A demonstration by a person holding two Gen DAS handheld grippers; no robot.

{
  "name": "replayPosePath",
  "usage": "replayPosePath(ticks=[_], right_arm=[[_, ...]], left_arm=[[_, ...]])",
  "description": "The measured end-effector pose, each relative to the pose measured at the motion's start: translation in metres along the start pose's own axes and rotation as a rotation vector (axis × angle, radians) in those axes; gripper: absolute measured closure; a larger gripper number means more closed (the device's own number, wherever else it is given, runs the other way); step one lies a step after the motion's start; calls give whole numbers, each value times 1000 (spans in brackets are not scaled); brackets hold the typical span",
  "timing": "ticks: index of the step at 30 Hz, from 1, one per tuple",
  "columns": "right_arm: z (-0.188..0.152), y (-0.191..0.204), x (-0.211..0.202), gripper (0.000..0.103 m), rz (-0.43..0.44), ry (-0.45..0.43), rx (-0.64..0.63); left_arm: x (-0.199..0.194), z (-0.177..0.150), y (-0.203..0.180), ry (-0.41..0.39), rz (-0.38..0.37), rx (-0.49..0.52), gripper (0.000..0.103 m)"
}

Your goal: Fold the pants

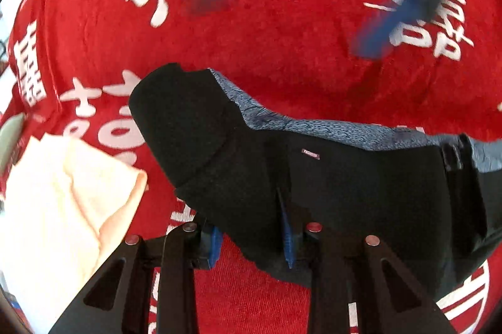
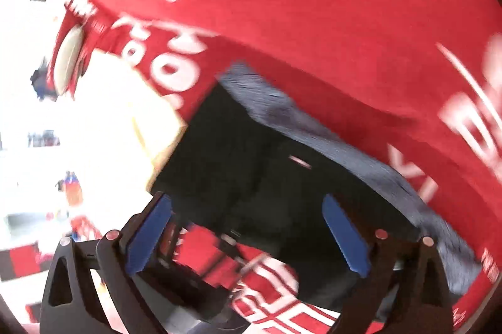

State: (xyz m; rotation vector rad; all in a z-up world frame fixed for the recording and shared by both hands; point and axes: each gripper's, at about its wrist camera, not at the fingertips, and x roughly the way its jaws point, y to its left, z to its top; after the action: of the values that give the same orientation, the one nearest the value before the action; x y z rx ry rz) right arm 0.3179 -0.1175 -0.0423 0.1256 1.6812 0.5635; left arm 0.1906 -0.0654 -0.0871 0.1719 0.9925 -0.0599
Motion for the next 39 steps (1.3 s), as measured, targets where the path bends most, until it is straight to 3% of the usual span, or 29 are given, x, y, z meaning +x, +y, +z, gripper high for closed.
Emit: replayPosePath(ticks=[6,10,11,12,14,23,28,39], right_arm=[[30,52,48,4,-79,158,-135],[35,55,78,5,-149,249,-166],[35,52,82,20,-155,266,-156],[33,46,85,62,-160,274,-142],[29,37,77,84,-154,240,-127],[-23,-16,-7,85,47,-14,-62],[-76,-62,-65,85,189,-181,18],[-216,-201,-140,85,338,-443,250]], left_arm=[[-13,0,-13,-31,15,75,71],[-16,-1,-20,-47,27,108,71],[-17,0,-22,-49,27,111,71],[-17,1,-22,-43,23,112,71],[-19,2,-23,-37,2,109,71],[-70,20,-59,-128,-72,190,71],[-101,28,-90,-156,-153,229,71],[-150,17,-224,-170,-300,489,71]])
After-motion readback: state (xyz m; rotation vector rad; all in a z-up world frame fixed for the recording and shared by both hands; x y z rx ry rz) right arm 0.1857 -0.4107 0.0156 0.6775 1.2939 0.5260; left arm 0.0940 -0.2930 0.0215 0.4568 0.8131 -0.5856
